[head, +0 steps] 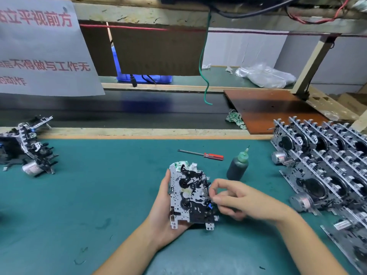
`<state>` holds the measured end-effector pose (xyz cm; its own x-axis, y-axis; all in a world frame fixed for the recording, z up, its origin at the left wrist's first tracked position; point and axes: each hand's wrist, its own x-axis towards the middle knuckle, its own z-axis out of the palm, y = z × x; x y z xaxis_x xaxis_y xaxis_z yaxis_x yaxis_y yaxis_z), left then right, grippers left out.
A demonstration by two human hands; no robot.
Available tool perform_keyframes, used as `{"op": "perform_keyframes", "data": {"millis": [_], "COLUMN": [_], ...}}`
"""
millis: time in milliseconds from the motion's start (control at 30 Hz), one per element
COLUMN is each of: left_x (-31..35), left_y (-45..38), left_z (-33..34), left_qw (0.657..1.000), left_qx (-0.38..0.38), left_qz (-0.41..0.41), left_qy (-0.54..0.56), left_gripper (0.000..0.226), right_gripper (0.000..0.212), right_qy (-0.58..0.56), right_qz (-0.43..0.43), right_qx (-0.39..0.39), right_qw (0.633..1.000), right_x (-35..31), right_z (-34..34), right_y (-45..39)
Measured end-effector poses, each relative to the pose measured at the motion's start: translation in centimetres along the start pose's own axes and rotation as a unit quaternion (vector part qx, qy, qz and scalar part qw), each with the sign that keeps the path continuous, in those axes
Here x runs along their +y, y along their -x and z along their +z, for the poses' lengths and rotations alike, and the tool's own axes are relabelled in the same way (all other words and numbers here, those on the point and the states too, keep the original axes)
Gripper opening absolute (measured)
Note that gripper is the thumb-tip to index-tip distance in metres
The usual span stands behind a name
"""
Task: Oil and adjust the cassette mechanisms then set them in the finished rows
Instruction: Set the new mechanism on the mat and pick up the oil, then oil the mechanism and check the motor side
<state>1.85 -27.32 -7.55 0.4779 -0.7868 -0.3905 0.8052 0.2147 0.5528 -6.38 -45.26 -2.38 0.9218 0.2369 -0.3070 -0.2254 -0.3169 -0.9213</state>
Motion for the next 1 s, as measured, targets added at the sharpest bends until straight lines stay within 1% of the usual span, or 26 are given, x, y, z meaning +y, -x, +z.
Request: {"op": "perform_keyframes", "data": {"millis": [100, 200, 300, 367, 500, 600, 733, 867, 1000], "left_x": [0.0, -0.1, -0.2, -0.3, -0.3, -0.3, -0.2, -0.2, -0.2], "left_y": [-0.1, -0.2, -0.4, -0.4, -0.4, -0.4, -0.3, -0.2, -0.3], "left_z": [-0.1, -0.3, -0.4, -0.4, -0.3, -0.2, 0.0, 0.2, 0.3], "left_qw": [1.000, 0.999, 0.999, 0.999, 0.999, 0.999, 0.999, 0.999, 0.998], "left_qx": [0.000, -0.011, -0.026, -0.033, -0.039, -0.034, -0.031, -0.026, -0.018], "left_qz": [-0.006, -0.019, -0.023, -0.023, -0.023, -0.024, -0.023, -0.022, -0.022], "left_qy": [-0.024, -0.037, -0.036, -0.029, -0.021, -0.021, -0.025, -0.041, -0.048], "left_gripper": [0.080, 0.083, 0.088, 0.090, 0.091, 0.091, 0.089, 0.087, 0.083], "right_gripper": [0.030, 0.043, 0.043, 0.043, 0.044, 0.044, 0.048, 0.059, 0.061], "right_qy": [-0.021, -0.081, -0.070, -0.079, -0.083, -0.087, -0.078, -0.021, 0.004], "right_qz": [0.003, 0.019, 0.062, 0.072, 0.056, 0.060, 0.080, 0.088, 0.097], "right_qx": [0.042, 0.050, 0.021, 0.008, 0.000, -0.007, 0.006, 0.024, 0.037], "right_qw": [0.999, 0.995, 0.995, 0.994, 0.995, 0.994, 0.994, 0.996, 0.995], "right_x": [0.7, 1.3, 1.5, 1.4, 1.4, 1.5, 1.7, 1.5, 1.3], "right_z": [0.7, 0.6, 0.9, 1.0, 1.0, 1.1, 1.2, 1.3, 1.3], "right_y": [-0.3, 0.2, 0.1, -0.1, -0.2, -0.2, -0.2, -0.2, 0.0]}}
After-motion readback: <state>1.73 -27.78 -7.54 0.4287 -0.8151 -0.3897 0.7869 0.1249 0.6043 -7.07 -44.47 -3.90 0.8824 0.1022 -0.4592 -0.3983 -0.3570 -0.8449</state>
